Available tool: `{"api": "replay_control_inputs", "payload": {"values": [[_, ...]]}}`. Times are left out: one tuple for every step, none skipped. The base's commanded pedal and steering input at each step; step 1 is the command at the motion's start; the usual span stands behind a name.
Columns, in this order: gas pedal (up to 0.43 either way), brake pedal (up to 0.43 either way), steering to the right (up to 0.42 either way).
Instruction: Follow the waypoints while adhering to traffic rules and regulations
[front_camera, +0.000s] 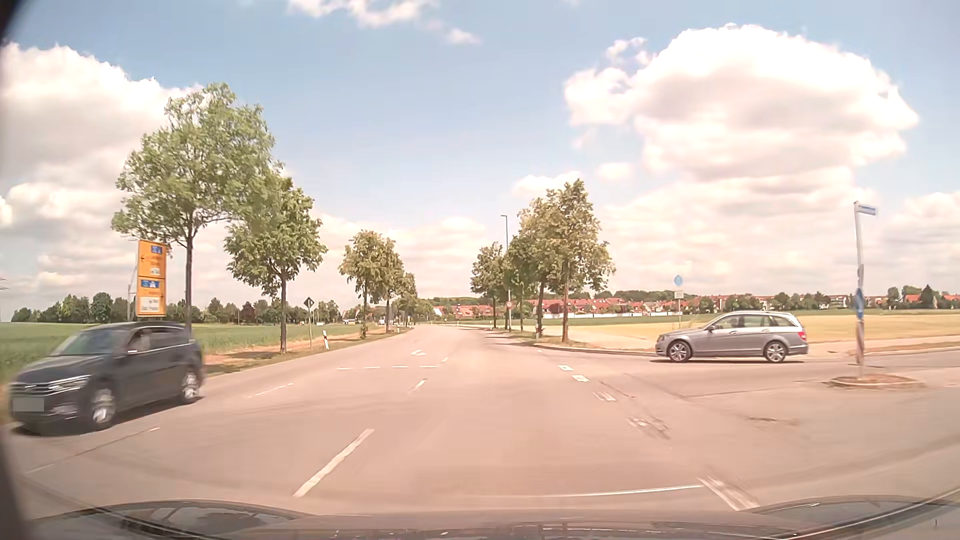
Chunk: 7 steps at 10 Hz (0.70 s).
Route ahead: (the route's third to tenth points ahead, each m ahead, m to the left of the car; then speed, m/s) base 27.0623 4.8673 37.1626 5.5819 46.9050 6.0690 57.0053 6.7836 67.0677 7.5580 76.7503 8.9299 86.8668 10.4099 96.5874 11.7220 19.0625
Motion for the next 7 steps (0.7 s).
{"api": "replay_control_inputs", "payload": {"values": [[0.197,0.012,-0.023],[0.197,0.012,-0.022],[0.209,0.012,-0.022],[0.209,0.012,-0.021],[0.22,0.012,-0.02],[0.22,0.012,-0.019],[0.22,0.012,-0.019]]}}
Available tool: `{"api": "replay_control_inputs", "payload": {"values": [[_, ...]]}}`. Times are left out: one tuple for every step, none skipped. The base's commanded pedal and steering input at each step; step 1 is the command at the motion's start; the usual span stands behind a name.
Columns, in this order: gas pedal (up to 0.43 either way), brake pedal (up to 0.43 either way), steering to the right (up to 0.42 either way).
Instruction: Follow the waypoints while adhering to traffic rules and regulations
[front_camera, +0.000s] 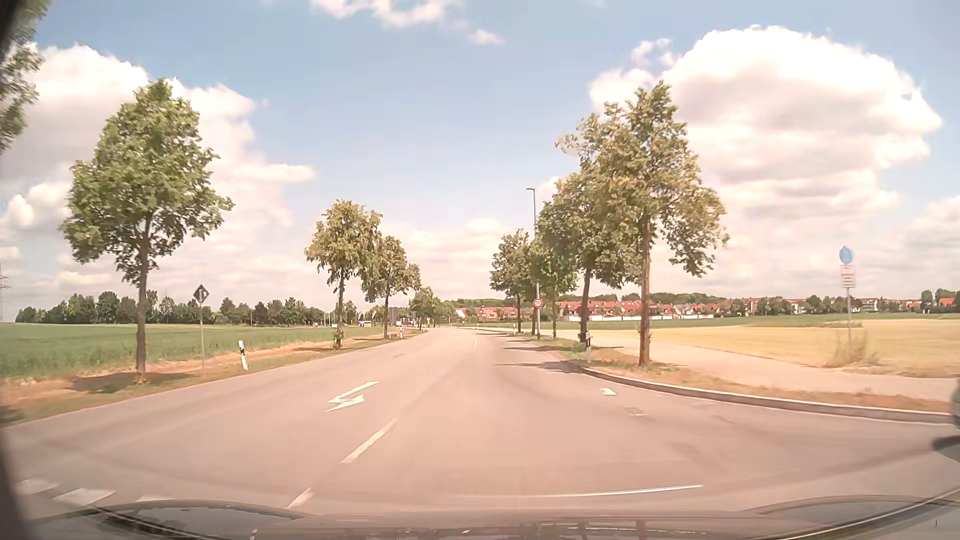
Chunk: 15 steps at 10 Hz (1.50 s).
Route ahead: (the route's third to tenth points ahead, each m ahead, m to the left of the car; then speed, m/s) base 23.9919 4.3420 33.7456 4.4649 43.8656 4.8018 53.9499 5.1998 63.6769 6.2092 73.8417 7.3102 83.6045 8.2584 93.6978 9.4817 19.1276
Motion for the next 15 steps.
{"api": "replay_control_inputs", "payload": {"values": [[0.22,0.012,-0.018],[0.22,0.012,-0.017],[0.22,0.012,-0.015],[0.22,0.012,-0.012],[0.22,0.012,-0.01],[0.22,0.012,-0.009],[0.22,0.012,-0.009],[0.22,0.012,-0.008],[0.22,0.012,-0.009],[0.22,0.012,-0.009],[0.22,0.006,-0.009],[0.22,0.012,-0.009],[0.22,0.012,-0.009],[0.22,0.012,-0.009],[0.22,0.012,-0.009]]}}
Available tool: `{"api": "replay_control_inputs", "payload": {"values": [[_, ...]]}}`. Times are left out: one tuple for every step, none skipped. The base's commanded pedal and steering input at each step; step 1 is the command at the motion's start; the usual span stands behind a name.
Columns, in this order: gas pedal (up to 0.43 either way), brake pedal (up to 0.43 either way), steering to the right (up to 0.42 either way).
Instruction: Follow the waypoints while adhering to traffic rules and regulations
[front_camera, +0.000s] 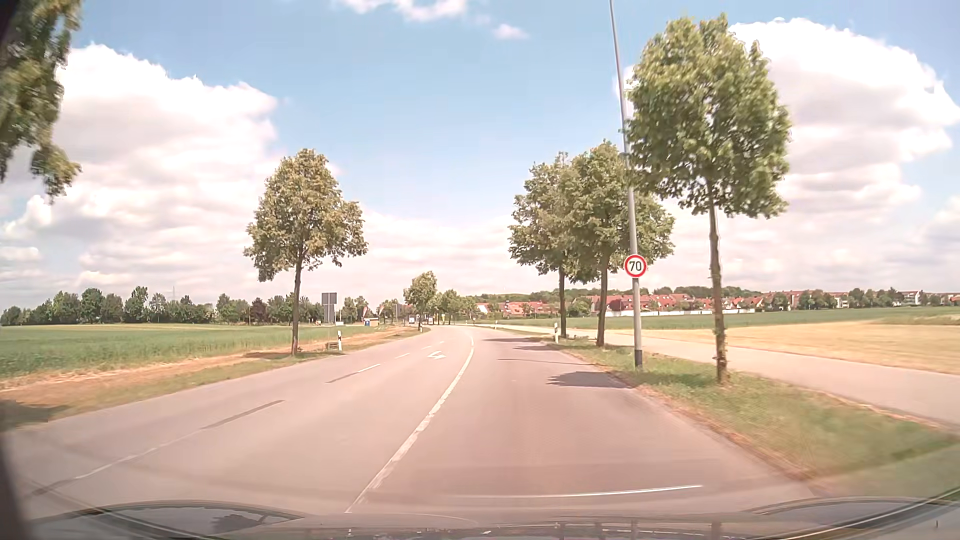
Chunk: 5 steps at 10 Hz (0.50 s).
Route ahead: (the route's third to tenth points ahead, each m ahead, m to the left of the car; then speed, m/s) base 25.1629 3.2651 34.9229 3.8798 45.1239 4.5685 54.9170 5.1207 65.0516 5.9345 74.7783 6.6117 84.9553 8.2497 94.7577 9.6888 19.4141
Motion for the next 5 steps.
{"api": "replay_control_inputs", "payload": {"values": [[0.22,0.012,-0.009],[0.22,0.012,-0.009],[0.22,0.012,-0.009],[0.22,0.012,-0.009],[0.22,0.012,-0.009]]}}
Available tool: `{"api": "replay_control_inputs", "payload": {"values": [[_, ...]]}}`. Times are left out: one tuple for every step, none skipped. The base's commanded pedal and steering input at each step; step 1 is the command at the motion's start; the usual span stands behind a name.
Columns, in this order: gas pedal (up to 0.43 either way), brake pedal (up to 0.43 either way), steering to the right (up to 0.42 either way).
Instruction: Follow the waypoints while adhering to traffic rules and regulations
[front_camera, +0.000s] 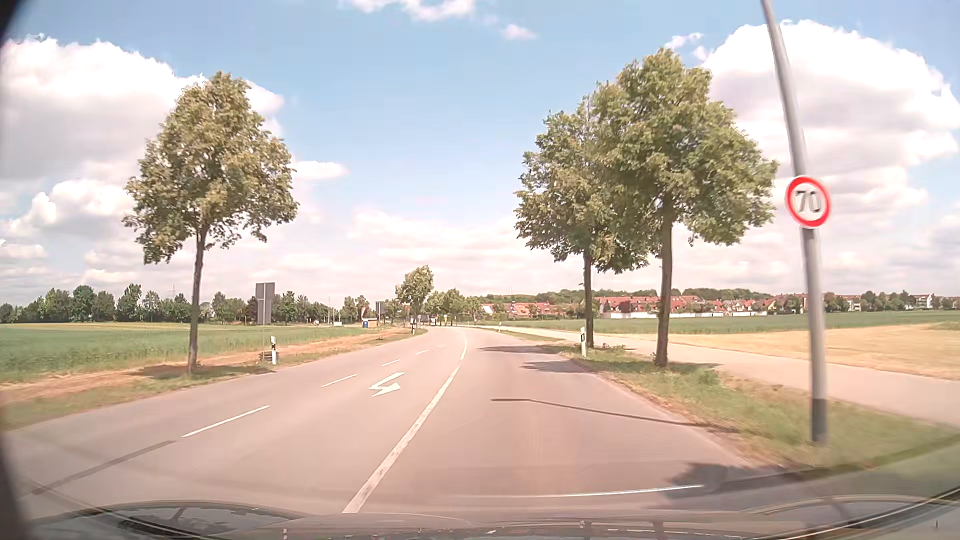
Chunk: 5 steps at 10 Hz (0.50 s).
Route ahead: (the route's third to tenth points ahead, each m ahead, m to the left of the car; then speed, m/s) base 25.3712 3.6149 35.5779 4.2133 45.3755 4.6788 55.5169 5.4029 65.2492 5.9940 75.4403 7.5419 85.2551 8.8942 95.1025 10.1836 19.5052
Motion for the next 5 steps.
{"api": "replay_control_inputs", "payload": {"values": [[0.22,0.006,-0.01],[0.22,0.012,-0.012],[0.22,0.012,-0.015],[0.22,0.012,-0.017],[0.22,0.012,-0.017]]}}
